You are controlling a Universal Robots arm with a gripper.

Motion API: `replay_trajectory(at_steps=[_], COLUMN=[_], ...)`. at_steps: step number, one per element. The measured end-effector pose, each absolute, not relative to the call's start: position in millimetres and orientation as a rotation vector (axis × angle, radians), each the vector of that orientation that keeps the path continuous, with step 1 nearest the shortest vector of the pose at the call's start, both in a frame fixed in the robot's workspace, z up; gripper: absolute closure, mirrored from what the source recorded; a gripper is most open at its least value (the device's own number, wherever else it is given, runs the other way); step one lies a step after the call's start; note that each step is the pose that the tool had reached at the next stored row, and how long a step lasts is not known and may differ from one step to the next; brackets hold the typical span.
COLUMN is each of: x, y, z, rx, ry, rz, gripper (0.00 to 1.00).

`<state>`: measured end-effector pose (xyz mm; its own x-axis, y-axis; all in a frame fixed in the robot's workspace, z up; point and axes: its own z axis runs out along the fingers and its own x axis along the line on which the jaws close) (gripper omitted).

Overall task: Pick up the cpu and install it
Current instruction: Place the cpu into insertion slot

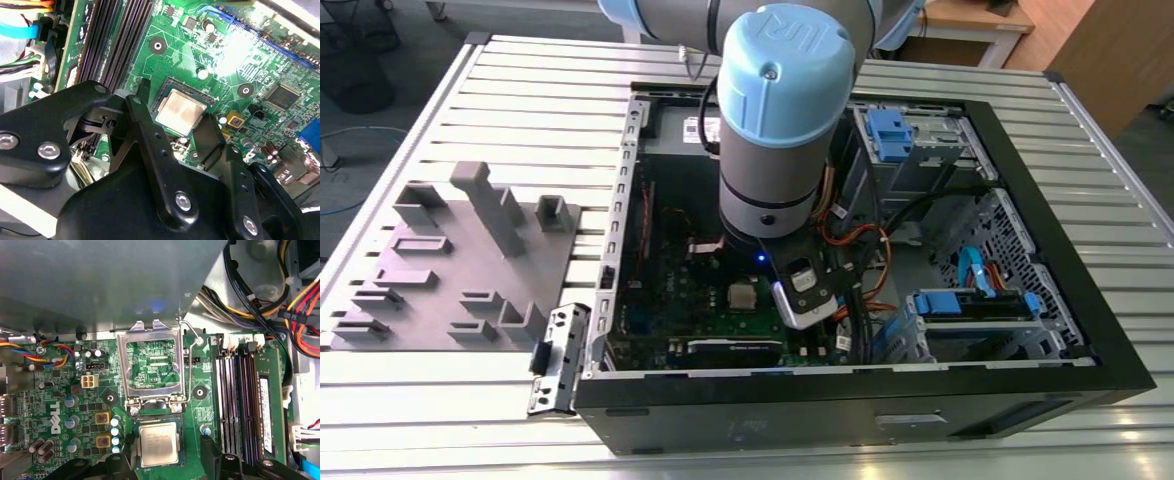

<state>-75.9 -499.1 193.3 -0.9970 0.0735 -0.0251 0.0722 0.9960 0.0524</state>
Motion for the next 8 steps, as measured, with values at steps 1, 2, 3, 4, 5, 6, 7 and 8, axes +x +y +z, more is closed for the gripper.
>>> replay_trajectory(at_steps=[1,2,3,4,5,6,7,8], x=[-75.9,-75.9,-75.9,-75.9,-75.9,-76.1,-76.4,-76.7], y=[-499.0,-499.1,-499.1,-499.1,-499.1,-499.1,-499.1,-499.1], z=[193.3,193.3,193.3,193.3,193.3,193.3,193.3,193.3], rx=[0.116,0.116,0.116,0.116,0.116,0.116,0.115,0.112], ry=[3.111,3.111,3.111,3.111,3.111,3.111,3.111,3.11], rz=[0.08,0.08,0.08,0.08,0.08,0.08,0.08,0.081], gripper=[0.39,0.39,0.39,0.39,0.39,0.39,0.39,0.39])
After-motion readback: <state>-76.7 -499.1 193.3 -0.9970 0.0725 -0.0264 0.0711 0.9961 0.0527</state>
